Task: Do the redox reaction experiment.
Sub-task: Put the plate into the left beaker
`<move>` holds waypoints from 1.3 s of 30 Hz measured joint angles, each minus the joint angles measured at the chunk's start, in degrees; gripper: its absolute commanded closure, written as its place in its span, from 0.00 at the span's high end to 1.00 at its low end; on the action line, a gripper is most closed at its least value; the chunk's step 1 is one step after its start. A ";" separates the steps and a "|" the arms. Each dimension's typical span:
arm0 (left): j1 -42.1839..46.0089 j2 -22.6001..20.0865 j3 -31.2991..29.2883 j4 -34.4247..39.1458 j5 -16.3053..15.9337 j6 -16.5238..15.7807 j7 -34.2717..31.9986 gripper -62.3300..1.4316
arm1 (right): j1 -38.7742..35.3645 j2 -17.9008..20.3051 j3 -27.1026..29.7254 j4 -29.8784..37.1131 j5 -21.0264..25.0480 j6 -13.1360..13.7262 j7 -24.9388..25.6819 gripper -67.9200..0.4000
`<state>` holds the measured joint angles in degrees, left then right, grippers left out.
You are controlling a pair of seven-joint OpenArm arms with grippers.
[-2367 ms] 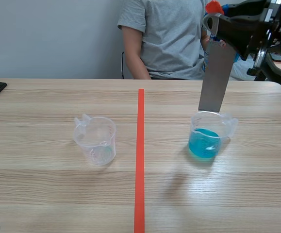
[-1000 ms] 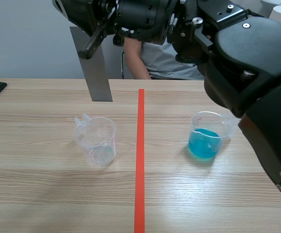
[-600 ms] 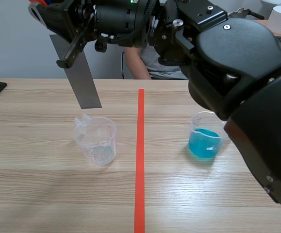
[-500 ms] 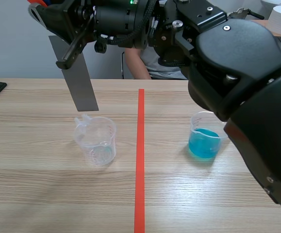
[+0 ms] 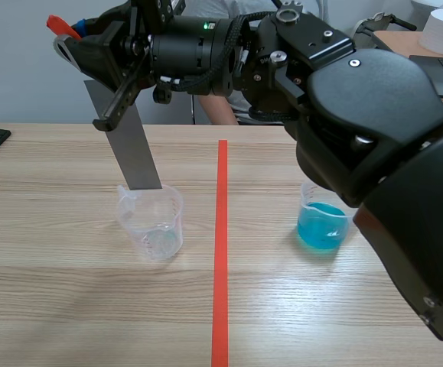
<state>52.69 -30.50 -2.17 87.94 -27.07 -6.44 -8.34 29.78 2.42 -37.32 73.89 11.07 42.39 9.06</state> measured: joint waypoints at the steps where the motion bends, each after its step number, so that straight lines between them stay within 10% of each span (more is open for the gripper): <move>1: 0.00 0.00 0.00 0.00 0.00 0.00 0.00 0.09 | 0.00 0.00 0.00 -0.02 0.00 0.00 0.07 0.03; 14: 0.00 0.00 0.00 0.00 0.00 0.00 4.26 0.09 | 0.00 -0.02 0.00 -8.33 -0.24 -0.04 5.95 0.03; 39: 0.00 0.00 0.00 0.00 0.00 0.04 4.28 0.09 | 0.00 -3.67 0.00 -24.90 -14.19 -0.15 18.84 0.03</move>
<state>52.69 -30.50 -2.17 87.94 -27.07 -6.39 -4.05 29.78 -1.26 -37.32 48.99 -3.11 42.24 27.90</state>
